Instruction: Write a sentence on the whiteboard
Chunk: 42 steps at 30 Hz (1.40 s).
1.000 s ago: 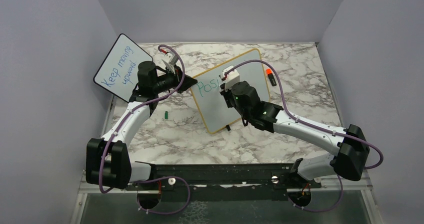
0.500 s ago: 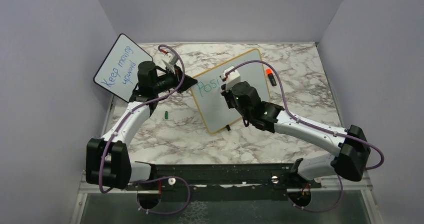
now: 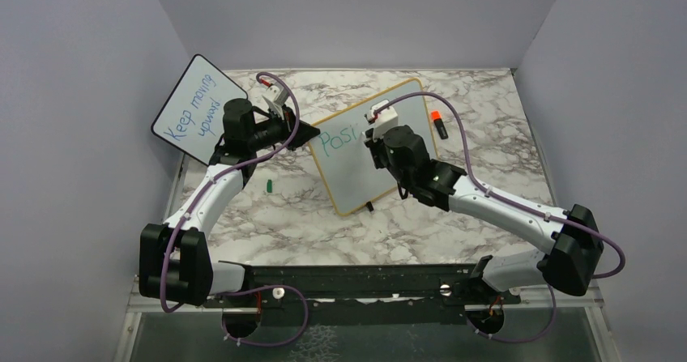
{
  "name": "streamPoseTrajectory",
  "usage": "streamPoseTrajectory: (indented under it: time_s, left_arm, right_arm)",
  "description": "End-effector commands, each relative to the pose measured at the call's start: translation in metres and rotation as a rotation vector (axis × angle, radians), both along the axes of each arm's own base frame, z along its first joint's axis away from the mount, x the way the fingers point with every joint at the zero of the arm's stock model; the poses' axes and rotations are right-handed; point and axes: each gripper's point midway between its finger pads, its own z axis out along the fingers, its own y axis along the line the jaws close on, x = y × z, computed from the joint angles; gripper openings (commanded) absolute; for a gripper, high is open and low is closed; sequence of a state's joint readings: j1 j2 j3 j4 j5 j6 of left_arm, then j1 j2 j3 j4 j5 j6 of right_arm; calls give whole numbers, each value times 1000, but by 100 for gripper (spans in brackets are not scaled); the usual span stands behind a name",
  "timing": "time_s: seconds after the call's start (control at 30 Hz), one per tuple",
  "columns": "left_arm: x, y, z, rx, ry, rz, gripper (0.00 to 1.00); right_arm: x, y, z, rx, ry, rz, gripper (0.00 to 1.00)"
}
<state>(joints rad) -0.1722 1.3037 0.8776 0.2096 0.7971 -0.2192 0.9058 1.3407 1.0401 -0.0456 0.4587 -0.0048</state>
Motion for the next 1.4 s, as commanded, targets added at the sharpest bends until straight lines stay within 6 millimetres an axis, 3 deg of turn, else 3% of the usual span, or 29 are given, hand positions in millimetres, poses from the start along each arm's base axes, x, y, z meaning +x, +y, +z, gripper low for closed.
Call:
streamPoseTrajectory:
  time_s: [0.0, 0.83, 1.37]
  left_arm:
    - [-5, 0, -40, 81, 96, -2, 0]
    - [-6, 0, -39, 76, 95, -7, 0]
    - [-6, 0, -38, 79, 91, -7, 0]
  right_arm:
    - [2, 4, 18, 69, -41, 19, 0]
    - [6, 17, 16, 76, -37, 56, 0]
    - [17, -7, 2, 10, -37, -38, 0]
